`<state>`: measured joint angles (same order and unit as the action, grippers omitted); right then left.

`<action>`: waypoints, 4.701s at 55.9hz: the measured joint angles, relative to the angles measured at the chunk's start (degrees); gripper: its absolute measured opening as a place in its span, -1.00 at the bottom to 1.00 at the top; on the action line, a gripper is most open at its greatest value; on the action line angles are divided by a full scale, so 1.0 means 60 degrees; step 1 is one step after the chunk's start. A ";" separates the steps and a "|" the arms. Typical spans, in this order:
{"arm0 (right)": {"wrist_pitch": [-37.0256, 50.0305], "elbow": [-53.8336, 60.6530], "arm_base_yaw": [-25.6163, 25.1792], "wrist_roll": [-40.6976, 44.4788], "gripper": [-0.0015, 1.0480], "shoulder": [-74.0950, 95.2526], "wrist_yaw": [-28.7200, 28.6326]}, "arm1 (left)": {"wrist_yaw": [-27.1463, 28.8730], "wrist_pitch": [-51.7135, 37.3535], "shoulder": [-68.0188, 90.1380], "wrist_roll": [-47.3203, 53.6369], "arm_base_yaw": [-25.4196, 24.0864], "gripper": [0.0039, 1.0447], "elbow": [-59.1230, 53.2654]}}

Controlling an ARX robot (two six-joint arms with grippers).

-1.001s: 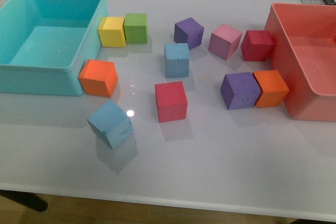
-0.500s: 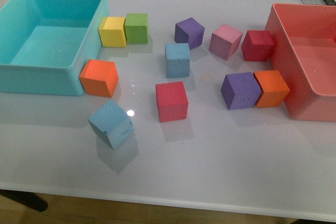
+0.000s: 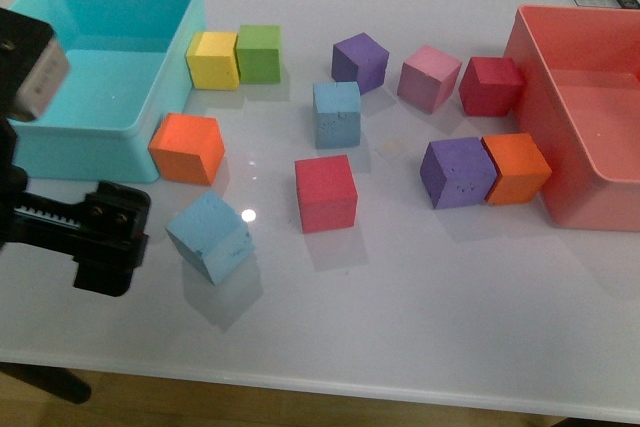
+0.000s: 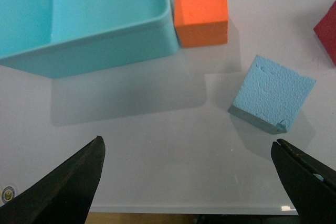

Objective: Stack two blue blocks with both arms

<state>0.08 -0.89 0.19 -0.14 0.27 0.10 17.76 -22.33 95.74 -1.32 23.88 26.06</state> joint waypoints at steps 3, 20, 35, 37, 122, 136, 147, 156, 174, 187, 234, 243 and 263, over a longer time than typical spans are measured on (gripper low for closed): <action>0.0000 0.0000 0.0000 0.0000 0.83 0.0000 0.0000 | 0.0000 -0.0255 0.0521 0.0109 0.0211 0.84 0.0113; 0.0000 0.0000 0.0000 0.0000 0.83 0.0000 0.0000 | -0.0670 -0.0732 0.2127 0.0918 0.0576 0.84 0.1308; 0.0000 0.0000 0.0000 0.0000 0.83 0.0000 0.0000 | -0.2087 -0.0780 0.2659 0.1763 0.0550 0.84 0.1745; 0.0000 0.0000 0.0000 0.0000 0.83 0.0000 0.0000 | -0.2226 -0.0780 0.2718 0.1887 0.0528 0.84 0.1781; 0.0000 -0.0004 0.0000 0.0000 0.83 0.0000 0.0000 | -0.3643 -0.0157 0.5166 0.2280 -0.0528 0.43 0.3373; 0.0000 -0.0004 0.0000 0.0000 0.83 0.0000 0.0000 | -0.3668 -0.0120 0.4699 0.2102 -0.0463 -0.10 0.3013; 0.0000 0.0000 0.0000 0.0000 0.83 0.0000 0.0000 | -0.3723 0.0594 0.3155 0.1537 -0.0455 -0.24 0.2889; 0.0000 -0.0004 0.0000 0.0000 0.83 0.0000 0.0000 | -0.3770 0.1290 0.2557 0.1231 -0.0397 -0.25 0.3461; 0.0000 -0.0004 0.0000 0.0000 0.83 0.0000 0.0000 | -0.3297 0.3049 0.3501 0.1435 0.0058 -0.25 0.6728; 0.0000 0.0000 0.0000 0.0000 0.83 0.0000 0.0000 | -0.3297 0.4164 0.5002 0.1752 0.0361 -0.25 0.9118; 0.0000 0.0000 0.0000 0.0000 0.83 0.0000 0.0000 | -0.3428 0.5694 0.7723 0.2466 0.0353 -0.26 1.2939; 0.0000 0.0000 0.0000 0.0000 0.83 0.0000 0.0000 | -0.3399 0.5836 0.7985 0.2510 0.0353 -0.26 1.3315; 0.0000 -0.0004 0.0000 0.0000 0.83 0.0000 0.0000 | -0.3384 0.5865 0.8244 0.2499 0.0353 -0.11 1.3511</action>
<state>0.08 -0.91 0.19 -0.14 0.27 0.10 -2.55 12.86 145.21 13.67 26.00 107.13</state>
